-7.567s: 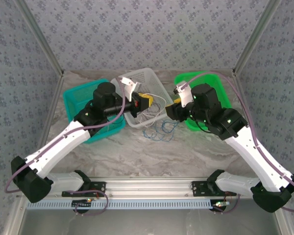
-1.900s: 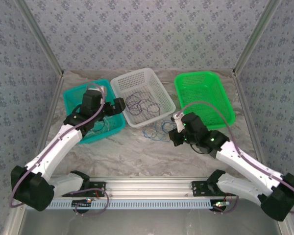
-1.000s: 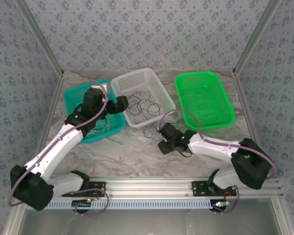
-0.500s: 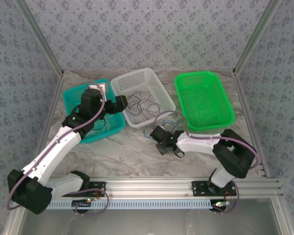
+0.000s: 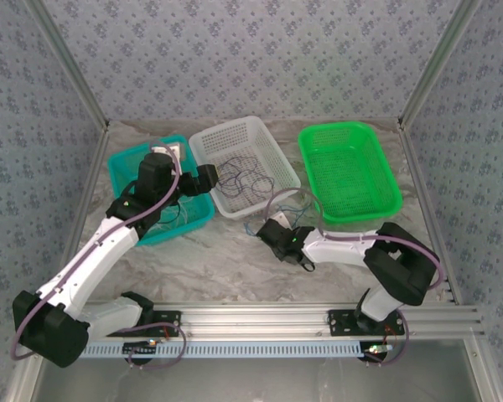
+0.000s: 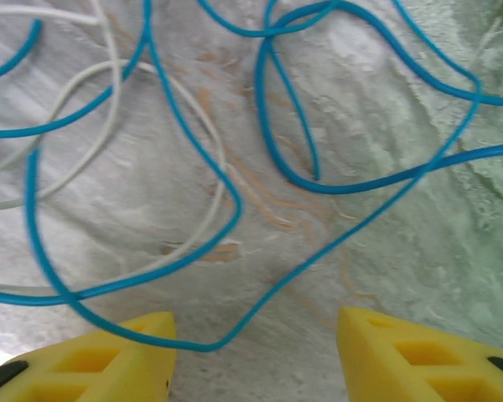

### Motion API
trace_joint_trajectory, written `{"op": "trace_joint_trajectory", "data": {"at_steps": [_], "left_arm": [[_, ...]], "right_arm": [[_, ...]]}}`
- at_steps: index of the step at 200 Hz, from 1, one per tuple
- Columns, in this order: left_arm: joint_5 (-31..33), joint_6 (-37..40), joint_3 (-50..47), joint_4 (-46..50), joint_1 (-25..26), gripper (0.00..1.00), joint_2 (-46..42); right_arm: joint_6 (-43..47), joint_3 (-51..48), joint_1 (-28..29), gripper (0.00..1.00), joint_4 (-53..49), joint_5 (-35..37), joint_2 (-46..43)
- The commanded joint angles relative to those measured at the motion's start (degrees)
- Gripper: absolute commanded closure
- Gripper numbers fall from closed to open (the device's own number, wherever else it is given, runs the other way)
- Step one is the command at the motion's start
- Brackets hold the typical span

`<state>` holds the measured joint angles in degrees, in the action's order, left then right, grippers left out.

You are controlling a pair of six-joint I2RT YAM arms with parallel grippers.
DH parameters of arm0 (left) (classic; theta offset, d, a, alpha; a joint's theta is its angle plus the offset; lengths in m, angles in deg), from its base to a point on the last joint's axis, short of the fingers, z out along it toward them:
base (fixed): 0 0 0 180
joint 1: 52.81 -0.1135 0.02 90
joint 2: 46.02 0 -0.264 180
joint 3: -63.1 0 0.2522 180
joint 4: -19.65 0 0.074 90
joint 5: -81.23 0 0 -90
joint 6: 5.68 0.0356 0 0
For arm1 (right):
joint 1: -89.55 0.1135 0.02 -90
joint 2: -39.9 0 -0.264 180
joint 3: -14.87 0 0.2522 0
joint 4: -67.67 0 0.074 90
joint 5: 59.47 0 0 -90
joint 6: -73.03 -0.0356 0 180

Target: Untangle the cables

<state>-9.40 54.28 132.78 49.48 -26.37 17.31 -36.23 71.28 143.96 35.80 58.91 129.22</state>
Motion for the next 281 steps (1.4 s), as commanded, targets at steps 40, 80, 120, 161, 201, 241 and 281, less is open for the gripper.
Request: {"op": "trace_joint_trajectory", "data": {"at_steps": [40,80,120,161,201,241,281], "left_arm": [[-0.52,-0.46,-0.38,-3.09,0.63,0.01,-0.75],[-0.44,-0.54,-0.46,-2.81,0.72,0.01,-1.5],[-0.11,-0.37,-0.42,-2.64,0.72,0.01,-1.98],[-0.17,0.15,-0.65,-2.53,0.94,0.01,-1.63],[-0.98,0.92,-0.49,-3.89,2.08,0.01,-0.06],[-1.81,4.03,1.95,-4.86,5.92,0.01,3.03],[-8.16,8.49,3.53,-10.41,11.48,0.01,7.42]], "right_arm": [[5.57,0.39,-2.52,0.42,4.95,-1.93,1.57],[7.81,1.64,-5.51,0.51,7.54,-7.28,6.9],[8.89,0.46,-6.44,0.9,8.47,-10.69,4.5],[8.82,-1.62,-6.37,0.98,1.58,-16.86,-10.66],[8.81,1.28,-9.59,0.98,-10.49,-26.74,-25.39],[9.24,6.92,-16.35,0.98,-18.27,-35.26,-33.97],[7.08,16.03,-22.69,0.97,-17.53,-45.1,-37.15]]}}
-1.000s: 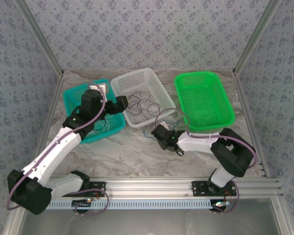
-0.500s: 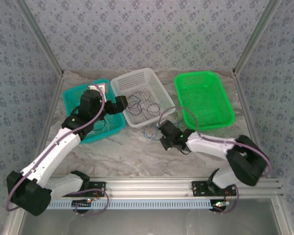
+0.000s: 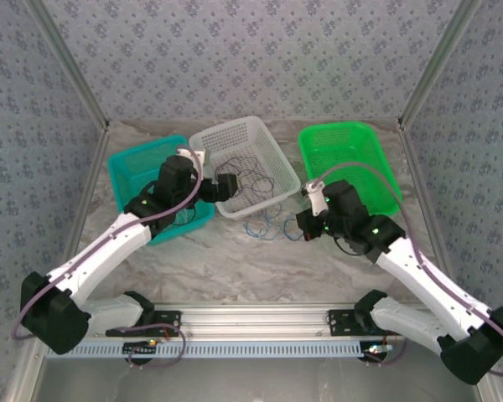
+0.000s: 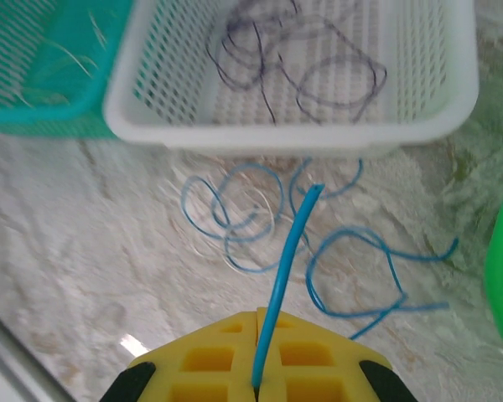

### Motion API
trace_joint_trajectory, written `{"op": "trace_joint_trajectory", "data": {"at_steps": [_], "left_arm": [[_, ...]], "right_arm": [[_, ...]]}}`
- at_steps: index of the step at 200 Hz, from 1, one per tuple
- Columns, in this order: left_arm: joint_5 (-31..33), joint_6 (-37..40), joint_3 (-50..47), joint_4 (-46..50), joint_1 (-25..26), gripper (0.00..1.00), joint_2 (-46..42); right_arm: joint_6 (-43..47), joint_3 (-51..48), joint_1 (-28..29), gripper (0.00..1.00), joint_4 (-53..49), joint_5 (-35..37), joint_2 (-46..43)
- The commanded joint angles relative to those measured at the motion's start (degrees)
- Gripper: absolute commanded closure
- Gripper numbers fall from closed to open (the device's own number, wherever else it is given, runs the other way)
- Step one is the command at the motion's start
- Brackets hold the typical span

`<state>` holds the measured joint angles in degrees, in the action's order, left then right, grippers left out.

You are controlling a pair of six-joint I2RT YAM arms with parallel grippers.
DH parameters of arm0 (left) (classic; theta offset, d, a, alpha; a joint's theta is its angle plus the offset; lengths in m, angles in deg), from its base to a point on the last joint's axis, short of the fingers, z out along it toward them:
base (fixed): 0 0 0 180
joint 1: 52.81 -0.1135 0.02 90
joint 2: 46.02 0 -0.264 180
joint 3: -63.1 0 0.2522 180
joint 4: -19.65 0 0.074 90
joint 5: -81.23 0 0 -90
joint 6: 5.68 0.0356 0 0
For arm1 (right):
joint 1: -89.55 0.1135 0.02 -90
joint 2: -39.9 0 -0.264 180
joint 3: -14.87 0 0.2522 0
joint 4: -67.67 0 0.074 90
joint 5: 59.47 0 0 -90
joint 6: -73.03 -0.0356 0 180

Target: Untangle the cables

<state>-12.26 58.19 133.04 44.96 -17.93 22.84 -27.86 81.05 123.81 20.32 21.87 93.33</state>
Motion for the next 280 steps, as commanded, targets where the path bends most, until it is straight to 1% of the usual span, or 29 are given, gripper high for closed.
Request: {"op": "trace_joint_trajectory", "data": {"at_steps": [1,31,70,104,114,138,152,173,207,221,228,230,249,254,262,273,276,280], "left_arm": [[-5.52,4.76,3.34,-6.04,3.25,0.01,2.02],[-12.29,9.46,4.22,-9.38,7.26,0.01,4.83],[-17.51,11.89,4.23,-15.22,10.11,0.01,6.87],[-18.23,12.86,5.55,-18.29,12.09,0.01,8.88],[-18.07,12.86,6.33,-17.92,12.33,0.01,9.62],[-16.07,12.38,7.37,-16.05,12.46,0.01,10.32],[-15.23,12.33,6.6,-15.9,12.45,0.01,9.78],[-12.91,12.37,5.01,-15.19,12.47,0.01,8.09],[-9.57,12.75,2.49,-13.69,12.44,0.0,5.02],[-8.32,12.73,1.78,-12.91,12.48,0.01,3.98],[-7.85,12.77,1.43,-12.55,12.43,0.01,3.54],[-7.72,12.77,1.35,-12.39,12.48,0.01,3.38],[-6.32,12.77,0.28,-11.73,12.48,0.0,2.1],[-5.94,12.75,-0.13,-11.65,12.44,0.0,1.71],[-5.32,12.68,-0.65,-11.64,12.43,0.0,1.25],[-4.63,12.62,-1.24,-11.56,12.43,0.01,0.91],[-4.47,12.6,-1.36,-11.51,12.43,0.0,0.77],[-4.3,12.59,-1.4,-11.42,12.44,0.01,0.7]], "right_arm": [[-1.35,6.54,-2.67,0.97,-2.08,-8.22,-1.28],[-3.22,14.39,-4.75,0.97,-3.64,-11.81,-0.13],[-7.21,21.81,-7.13,0.96,-3.04,-14.65,0.53],[-8.97,26.68,-7.68,0.96,-1.93,-15.33,1.42],[-8.39,28.11,-7.89,0.96,-3.0,-13.91,1.75],[-5.14,30.41,-9.19,0.96,-8.1,-8.0,2.73],[-3.77,29.68,-10.4,0.96,-8.6,-6.22,2.73],[-0.97,27.85,-13.69,0.97,-8.17,-3.2,3.18],[2.2,21.88,-22.42,0.97,-4.21,-3.1,7.13],[3.33,18.0,-26.3,0.98,-1.16,-2.86,9.65],[3.74,16.44,-27.99,0.98,2.17,-2.46,10.82],[3.88,14.71,-28.5,0.98,2.77,-2.38,11.17],[6.37,8.35,-31.32,0.99,9.57,-1.92,13.85],[6.9,6.85,-31.96,0.96,11.37,-1.74,14.53],[7.06,5.24,-32.77,0.84,13.32,-1.53,15.83],[7.42,4.47,-33.67,0.75,13.96,-1.46,17.81],[7.45,4.51,-33.85,0.71,13.84,-1.33,18.37],[7.29,4.76,-33.98,0.58,13.25,-1.08,19.08]]}}
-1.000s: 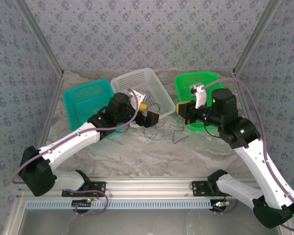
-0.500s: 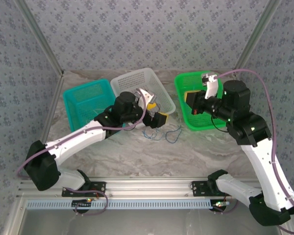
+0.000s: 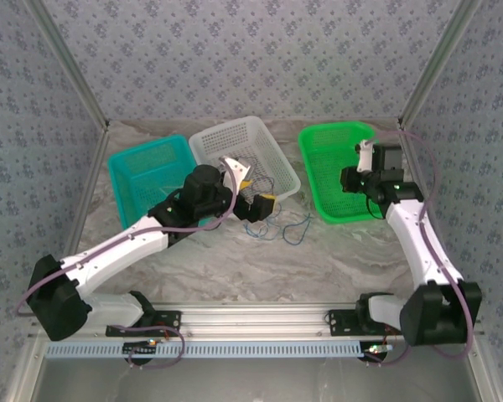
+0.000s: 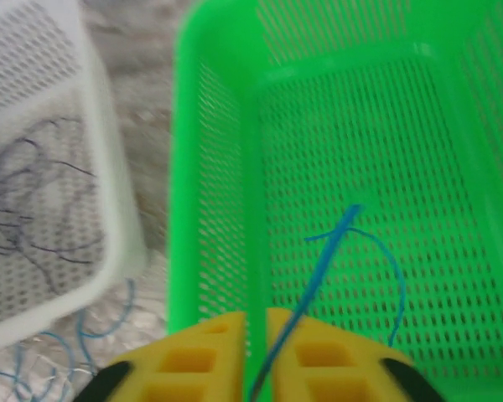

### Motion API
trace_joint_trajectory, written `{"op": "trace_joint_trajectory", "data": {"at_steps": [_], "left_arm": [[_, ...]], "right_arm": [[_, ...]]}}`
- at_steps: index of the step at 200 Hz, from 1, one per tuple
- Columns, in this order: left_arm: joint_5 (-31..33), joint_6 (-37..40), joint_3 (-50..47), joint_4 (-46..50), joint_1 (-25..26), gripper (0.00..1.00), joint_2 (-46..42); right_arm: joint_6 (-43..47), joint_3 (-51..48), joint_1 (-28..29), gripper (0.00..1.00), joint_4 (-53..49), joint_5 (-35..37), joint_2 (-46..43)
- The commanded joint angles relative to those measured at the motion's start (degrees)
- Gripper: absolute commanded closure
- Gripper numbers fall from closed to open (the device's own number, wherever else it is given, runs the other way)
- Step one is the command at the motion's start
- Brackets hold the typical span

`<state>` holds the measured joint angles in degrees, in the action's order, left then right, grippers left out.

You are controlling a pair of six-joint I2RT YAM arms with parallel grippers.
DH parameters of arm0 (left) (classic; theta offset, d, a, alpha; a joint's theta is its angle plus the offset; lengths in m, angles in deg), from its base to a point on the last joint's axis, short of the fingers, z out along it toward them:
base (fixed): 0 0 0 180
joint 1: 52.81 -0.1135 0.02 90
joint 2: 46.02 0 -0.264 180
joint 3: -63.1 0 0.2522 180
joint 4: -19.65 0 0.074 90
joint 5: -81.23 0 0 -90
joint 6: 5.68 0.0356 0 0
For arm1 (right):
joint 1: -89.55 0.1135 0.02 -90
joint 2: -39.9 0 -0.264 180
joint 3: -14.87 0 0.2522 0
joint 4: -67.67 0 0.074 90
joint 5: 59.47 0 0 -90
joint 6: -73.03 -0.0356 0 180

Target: Untangle the cables

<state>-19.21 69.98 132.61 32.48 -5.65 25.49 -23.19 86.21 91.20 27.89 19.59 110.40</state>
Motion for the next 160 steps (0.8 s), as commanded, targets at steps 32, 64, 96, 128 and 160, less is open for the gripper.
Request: {"op": "trace_joint_trajectory", "data": {"at_steps": [32,64,96,128,160], "left_arm": [[4.05,0.38,-0.9,2.24,0.15,0.01,-1.64],[5.27,0.29,-0.74,2.25,0.05,0.01,-0.98],[7.29,-0.23,-0.35,2.25,-0.12,0.01,-0.34],[8.23,-0.85,-0.52,1.9,-0.33,0.01,-0.41],[8.3,-0.67,-0.72,2.29,-0.42,0.01,-1.25]], "right_arm": [[1.41,0.98,-1.01,0.18,0.88,0.39,1.19],[-2.26,0.07,1.58,0.16,-3.95,1.31,-7.56],[-11.89,-2.01,8.25,0.28,-12.39,-0.11,-12.44],[-24.36,-10.97,24.23,0.31,-10.56,10.52,-14.72],[-37.22,-20.12,32.84,0.3,-2.17,16.97,-13.97]]}}
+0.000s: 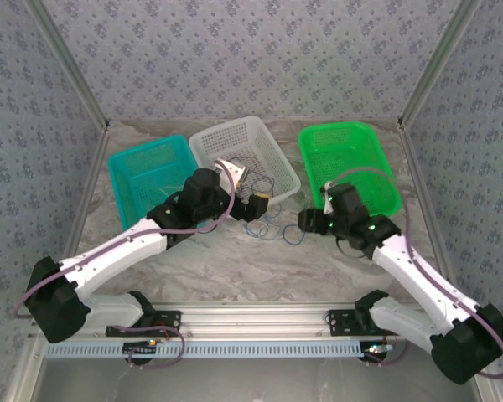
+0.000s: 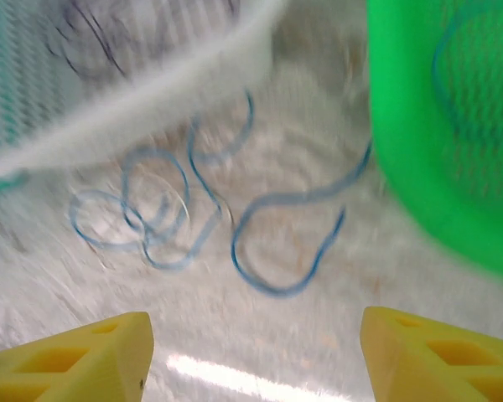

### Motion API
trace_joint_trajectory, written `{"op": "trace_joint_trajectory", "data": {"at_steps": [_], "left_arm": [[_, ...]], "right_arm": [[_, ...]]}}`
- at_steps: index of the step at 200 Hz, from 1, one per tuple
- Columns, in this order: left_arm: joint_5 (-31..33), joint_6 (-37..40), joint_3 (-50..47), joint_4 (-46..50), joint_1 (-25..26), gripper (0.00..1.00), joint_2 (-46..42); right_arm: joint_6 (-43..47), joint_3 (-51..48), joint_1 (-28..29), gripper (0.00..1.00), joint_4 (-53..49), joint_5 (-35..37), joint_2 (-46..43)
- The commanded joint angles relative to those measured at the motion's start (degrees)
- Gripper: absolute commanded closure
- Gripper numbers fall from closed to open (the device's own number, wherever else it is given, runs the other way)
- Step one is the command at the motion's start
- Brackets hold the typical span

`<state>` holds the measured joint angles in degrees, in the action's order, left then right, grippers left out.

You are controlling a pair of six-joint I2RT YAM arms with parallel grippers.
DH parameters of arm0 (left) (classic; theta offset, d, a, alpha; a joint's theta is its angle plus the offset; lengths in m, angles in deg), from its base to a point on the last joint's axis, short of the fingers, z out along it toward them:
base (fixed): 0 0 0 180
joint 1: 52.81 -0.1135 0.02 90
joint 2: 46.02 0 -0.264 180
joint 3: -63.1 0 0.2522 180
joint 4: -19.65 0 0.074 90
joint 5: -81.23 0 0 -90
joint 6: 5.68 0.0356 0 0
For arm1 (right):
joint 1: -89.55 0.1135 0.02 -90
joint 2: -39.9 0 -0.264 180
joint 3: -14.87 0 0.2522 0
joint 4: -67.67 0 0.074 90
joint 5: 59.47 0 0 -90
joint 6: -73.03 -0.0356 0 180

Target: Untangle the cables

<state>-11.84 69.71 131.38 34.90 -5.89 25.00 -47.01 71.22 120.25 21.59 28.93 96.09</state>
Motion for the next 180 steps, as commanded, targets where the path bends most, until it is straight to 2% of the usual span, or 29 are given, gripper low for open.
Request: {"op": "trace_joint_trajectory", "data": {"at_steps": [1,25,63,149,180], "left_arm": [[0.95,-0.41,0.5,-0.16,-0.21,0.01,-0.79],[0.96,-0.16,0.06,-0.26,-0.17,0.0,-1.71],[1.01,-0.58,-1.01,-1.05,-0.23,0.01,-2.56],[1.73,-0.86,-1.86,-0.53,-0.31,0.0,-4.74],[2.73,-0.94,-2.58,-0.09,-0.33,0.01,-5.91]], "right_arm": [[-13.65,-5.45,3.86,0.3,4.38,7.7,0.43],[-17.67,-9.53,5.28,0.31,9.01,10.1,1.92],[-19.03,-10.9,5.36,0.35,13.87,12.15,6.83],[-19.39,-3.39,6.45,0.48,16.37,15.32,26.78],[-19.95,-1.68,8.52,0.6,15.89,17.07,31.05]]}}
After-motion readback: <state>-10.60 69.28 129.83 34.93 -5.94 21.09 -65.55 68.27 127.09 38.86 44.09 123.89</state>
